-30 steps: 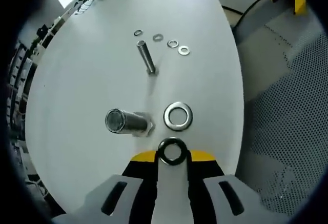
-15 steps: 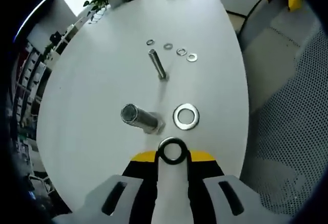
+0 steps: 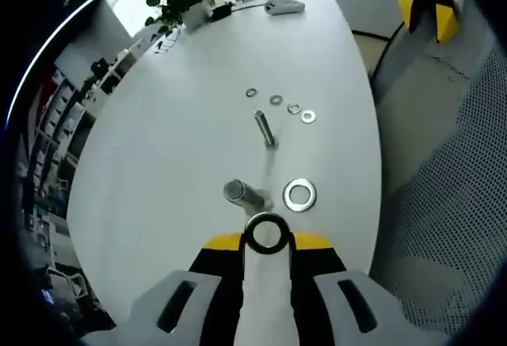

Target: Place the washer onto the threaded stud by aligning its center hole with the stud, sliding it down to the base, and recovering from edge contact or off-axis alignment until the washer reaches the visible bottom stop.

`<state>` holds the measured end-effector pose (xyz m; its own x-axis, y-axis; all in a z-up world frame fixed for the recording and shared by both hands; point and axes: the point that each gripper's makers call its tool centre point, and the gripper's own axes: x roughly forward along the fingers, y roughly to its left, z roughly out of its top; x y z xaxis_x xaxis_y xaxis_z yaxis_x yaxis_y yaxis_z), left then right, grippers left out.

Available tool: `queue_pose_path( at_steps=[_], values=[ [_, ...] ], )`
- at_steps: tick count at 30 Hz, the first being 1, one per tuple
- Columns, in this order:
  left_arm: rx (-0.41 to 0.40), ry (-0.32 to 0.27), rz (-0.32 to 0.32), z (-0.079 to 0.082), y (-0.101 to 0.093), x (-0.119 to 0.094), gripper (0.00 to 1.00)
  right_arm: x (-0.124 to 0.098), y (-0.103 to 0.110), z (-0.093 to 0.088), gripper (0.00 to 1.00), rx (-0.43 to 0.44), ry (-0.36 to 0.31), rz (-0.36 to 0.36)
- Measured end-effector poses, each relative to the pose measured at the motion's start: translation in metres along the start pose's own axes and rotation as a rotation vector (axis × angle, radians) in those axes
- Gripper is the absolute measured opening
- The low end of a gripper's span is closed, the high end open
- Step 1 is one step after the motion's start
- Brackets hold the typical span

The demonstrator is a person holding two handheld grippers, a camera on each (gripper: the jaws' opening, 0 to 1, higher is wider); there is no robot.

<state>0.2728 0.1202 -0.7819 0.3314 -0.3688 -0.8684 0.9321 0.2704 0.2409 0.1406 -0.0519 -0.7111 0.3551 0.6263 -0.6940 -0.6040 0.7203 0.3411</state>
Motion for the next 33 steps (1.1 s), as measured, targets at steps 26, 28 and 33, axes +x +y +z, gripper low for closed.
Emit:
queue_pose_path(
  at_steps=[26, 28, 33],
  values=[
    [0.039, -0.045, 0.033, 0.03, 0.02, -0.004, 0.19, 0.0, -0.003, -0.001, 0.22, -0.002, 0.013, -0.017],
    [0.033, -0.04, 0.025, 0.03, 0.022, -0.003, 0.19, 0.0, -0.002, -0.002, 0.22, -0.003, 0.014, -0.016],
    [0.03, -0.025, 0.008, 0.033, 0.024, 0.0, 0.19, 0.0, -0.002, -0.002, 0.22, -0.003, 0.014, -0.015]
  ],
)
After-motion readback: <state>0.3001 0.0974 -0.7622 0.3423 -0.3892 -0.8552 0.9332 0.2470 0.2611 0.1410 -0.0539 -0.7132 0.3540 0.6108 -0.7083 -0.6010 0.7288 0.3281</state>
